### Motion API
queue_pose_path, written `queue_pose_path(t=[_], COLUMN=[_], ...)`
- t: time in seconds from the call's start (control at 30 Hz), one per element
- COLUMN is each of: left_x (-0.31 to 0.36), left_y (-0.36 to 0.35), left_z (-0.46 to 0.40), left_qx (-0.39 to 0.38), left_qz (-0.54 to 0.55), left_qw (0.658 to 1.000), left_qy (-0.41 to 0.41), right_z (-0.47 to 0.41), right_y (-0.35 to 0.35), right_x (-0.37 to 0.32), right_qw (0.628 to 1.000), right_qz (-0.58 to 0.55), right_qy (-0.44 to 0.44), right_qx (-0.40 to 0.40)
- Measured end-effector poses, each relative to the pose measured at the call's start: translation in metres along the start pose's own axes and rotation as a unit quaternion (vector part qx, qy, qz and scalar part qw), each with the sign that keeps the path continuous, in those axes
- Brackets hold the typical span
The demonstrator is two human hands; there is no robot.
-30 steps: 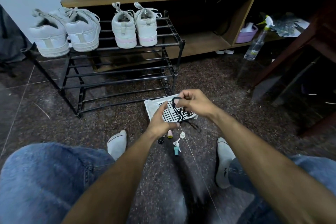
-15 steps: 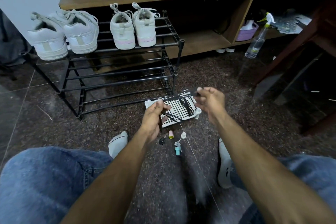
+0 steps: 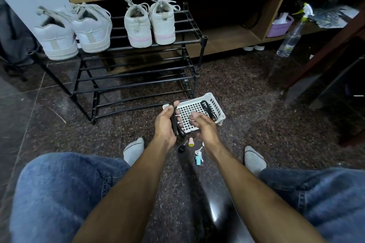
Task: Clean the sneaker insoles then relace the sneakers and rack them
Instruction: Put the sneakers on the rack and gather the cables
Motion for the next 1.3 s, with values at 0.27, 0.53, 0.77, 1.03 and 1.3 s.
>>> queue_pose_path(t=[0.27,0.53,0.77,1.03,1.3], left_x=[-0.031,-0.073,-0.099,-0.103,-0.163], left_y=[0.002,0.014,0.015,0.073,0.083], left_z=[-0.021,-0.065,-0.106,-0.138,-0.163], left_qx=[0.012,0.066,0.076,0.275,0.218], left_qz=[-0.042,-0.065,-0.144,-0.353,-0.402], left_qw=[0.999,0.99,0.975,0.89,0.869], left_qy=[0.026,0.103,0.151,0.09,0.188], right_z=[-0.022,-0.058,-0.11,-0.217,-0.229], right_y=[-0.024,-0.013,0.007,0.062,0.058], right_x=[0.035,0.076,0.095,0.073,0.07], right_qw=[0.99,0.975,0.959,0.913,0.691], right_qz=[0.114,0.197,0.229,0.395,0.721], right_qy=[-0.039,-0.077,-0.149,-0.101,0.017], right_qx=[-0.074,-0.063,-0.069,0.019,-0.044])
Point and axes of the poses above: each hand's wrist, its own z-axis away from the middle knuckle, its own y-axis out of the back of the hand, x = y × z, the point moved 7 cm from there along -z, towards the middle knuckle, and after that the axes turned 13 degrees about -z, right-handed, at the moved point
